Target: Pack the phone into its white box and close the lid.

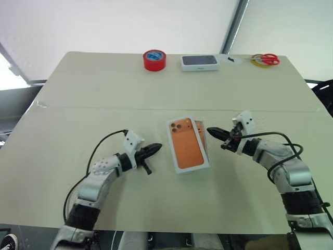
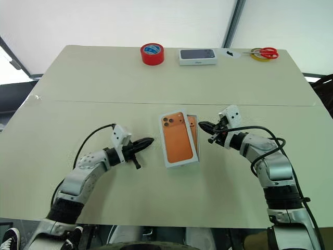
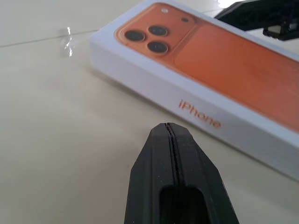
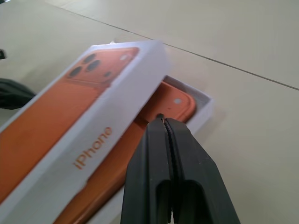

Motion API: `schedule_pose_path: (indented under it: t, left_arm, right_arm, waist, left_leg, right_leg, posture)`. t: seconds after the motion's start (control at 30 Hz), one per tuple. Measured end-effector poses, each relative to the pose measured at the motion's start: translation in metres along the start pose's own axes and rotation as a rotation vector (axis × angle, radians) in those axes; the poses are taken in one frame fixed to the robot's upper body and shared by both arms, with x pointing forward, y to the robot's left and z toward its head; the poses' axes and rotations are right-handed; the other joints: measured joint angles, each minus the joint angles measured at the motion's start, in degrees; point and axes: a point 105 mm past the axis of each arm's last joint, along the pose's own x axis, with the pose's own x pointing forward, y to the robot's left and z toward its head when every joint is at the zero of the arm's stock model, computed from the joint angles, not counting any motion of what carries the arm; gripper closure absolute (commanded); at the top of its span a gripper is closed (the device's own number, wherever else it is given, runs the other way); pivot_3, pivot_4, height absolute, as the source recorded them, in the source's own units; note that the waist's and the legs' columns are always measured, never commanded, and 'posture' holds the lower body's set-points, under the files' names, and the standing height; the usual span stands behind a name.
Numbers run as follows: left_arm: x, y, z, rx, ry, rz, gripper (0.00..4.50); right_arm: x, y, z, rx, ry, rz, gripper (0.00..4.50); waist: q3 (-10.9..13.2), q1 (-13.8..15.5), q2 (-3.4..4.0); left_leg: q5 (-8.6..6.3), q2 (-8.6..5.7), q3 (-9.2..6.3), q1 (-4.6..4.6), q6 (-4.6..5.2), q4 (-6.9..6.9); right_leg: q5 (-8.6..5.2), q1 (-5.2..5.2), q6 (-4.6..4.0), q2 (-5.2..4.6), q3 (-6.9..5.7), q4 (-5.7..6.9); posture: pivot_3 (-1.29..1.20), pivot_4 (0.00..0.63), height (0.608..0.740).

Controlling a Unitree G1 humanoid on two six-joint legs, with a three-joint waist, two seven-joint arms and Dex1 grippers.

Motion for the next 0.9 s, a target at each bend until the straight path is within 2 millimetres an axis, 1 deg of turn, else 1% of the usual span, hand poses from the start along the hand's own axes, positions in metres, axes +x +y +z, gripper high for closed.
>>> schedule_pose_path:
  t: [0.07,0.23,0.37,0.53,0.73,0.9]
  left_arm:
    - [0.008,-0.001,0.002,-0.002,-0.022,0.001,4.50]
    - [0.018,0.000,0.011,0.005,-0.061,0.013,4.50]
    - [0.023,0.000,0.004,-0.030,-0.067,0.028,4.50]
    - [0.033,0.005,0.009,-0.028,-0.086,0.047,4.50]
    - [0.039,0.002,0.015,-0.018,-0.109,0.040,4.50]
    - [0.040,0.004,0.012,-0.011,-0.094,0.043,4.50]
  right_arm:
    - [0.001,0.006,0.001,-0.036,-0.001,0.025,4.44]
    - [0.001,0.008,-0.002,-0.052,0.016,0.035,4.44]
    - [0.001,0.006,-0.004,-0.082,0.037,0.013,4.44]
    - [0.003,0.004,-0.006,-0.113,0.048,-0.011,4.44]
    - [0.002,-0.002,-0.011,-0.134,0.071,-0.035,4.44]
    - [0.002,-0.004,-0.011,-0.153,0.075,-0.045,4.44]
  waist:
    - [0.00,-0.21,0.00]
    - [0.00,-0.27,0.00]
    - [0.01,-0.13,-0.01]
    - [0.00,-0.09,-0.01]
    - [0.01,-0.13,-0.01]
    - [0.01,-0.15,-0.02]
  left_leg:
    - [0.00,0.00,0.00,0.00,0.00,-0.04]
    - [0.01,0.02,0.01,0.00,-0.01,-0.04]
    - [0.01,0.01,0.01,0.00,-0.01,-0.02]
    - [0.01,0.01,0.01,0.00,-0.01,0.02]
    - [0.12,0.00,0.01,0.00,-0.20,0.02]
    - [0.12,0.00,0.01,0.00,-0.20,0.02]
  right_leg:
    - [0.00,-0.03,0.00,0.01,0.00,0.00]
    - [0.00,-0.03,0.00,0.03,-0.01,0.00]
    - [0.00,-0.02,0.00,0.03,-0.01,0.01]
    - [0.00,-0.01,0.01,0.03,-0.02,0.02]
    - [0.00,-0.01,0.01,0.04,-0.02,0.03]
    - [0.00,-0.01,0.01,0.05,-0.02,0.04]
  posture:
    - [0.00,0.150,0.730]
    - [0.00,0.150,0.730]
    - [0.00,0.150,0.730]
    - [0.00,0.150,0.730]
    - [0.00,0.150,0.730]
    - [0.00,0.150,0.730]
